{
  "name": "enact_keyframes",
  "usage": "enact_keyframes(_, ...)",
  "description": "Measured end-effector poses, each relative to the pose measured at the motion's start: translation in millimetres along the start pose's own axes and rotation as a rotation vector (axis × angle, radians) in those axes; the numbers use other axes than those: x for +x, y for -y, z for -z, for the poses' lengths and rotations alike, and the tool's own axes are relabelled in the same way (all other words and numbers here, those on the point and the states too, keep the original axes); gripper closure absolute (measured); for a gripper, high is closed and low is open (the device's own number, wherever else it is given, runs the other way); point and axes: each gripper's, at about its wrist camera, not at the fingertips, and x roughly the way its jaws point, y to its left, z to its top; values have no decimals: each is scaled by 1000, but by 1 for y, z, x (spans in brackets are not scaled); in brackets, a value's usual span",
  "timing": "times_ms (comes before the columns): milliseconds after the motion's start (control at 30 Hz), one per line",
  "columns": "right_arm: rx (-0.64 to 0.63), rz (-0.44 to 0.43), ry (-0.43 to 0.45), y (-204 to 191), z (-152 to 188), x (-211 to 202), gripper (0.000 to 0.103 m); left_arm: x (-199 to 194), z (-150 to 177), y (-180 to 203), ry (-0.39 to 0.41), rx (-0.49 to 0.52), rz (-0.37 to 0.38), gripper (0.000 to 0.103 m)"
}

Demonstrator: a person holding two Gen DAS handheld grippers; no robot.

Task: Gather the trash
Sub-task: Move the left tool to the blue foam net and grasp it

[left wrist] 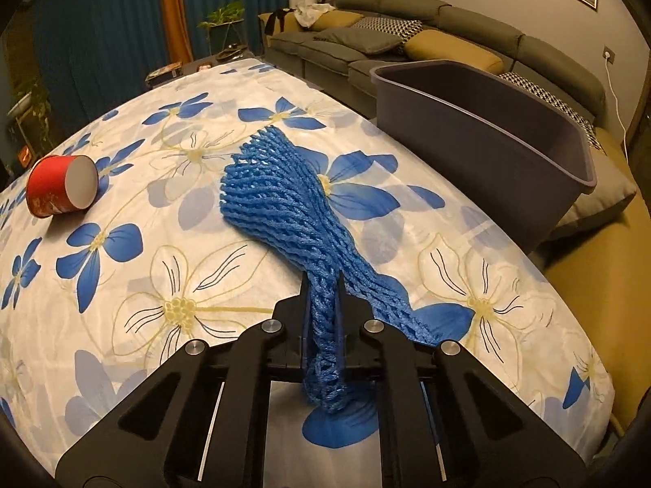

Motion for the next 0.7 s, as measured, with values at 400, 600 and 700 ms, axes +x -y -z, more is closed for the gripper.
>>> enact_keyframes(400, -15, -16, 12, -14, -4, -3, 20, -67, 3, -38, 161, -76, -46, 95)
enact_keyframes(600, -60, -88, -2, -49, -7, 7, 20, -96, 13, -85, 215, -149, -121, 95)
enact_keyframes(700, -98, -137, -22, -77, -7, 19, 20, -106, 20, -117, 222, -210, -164, 95)
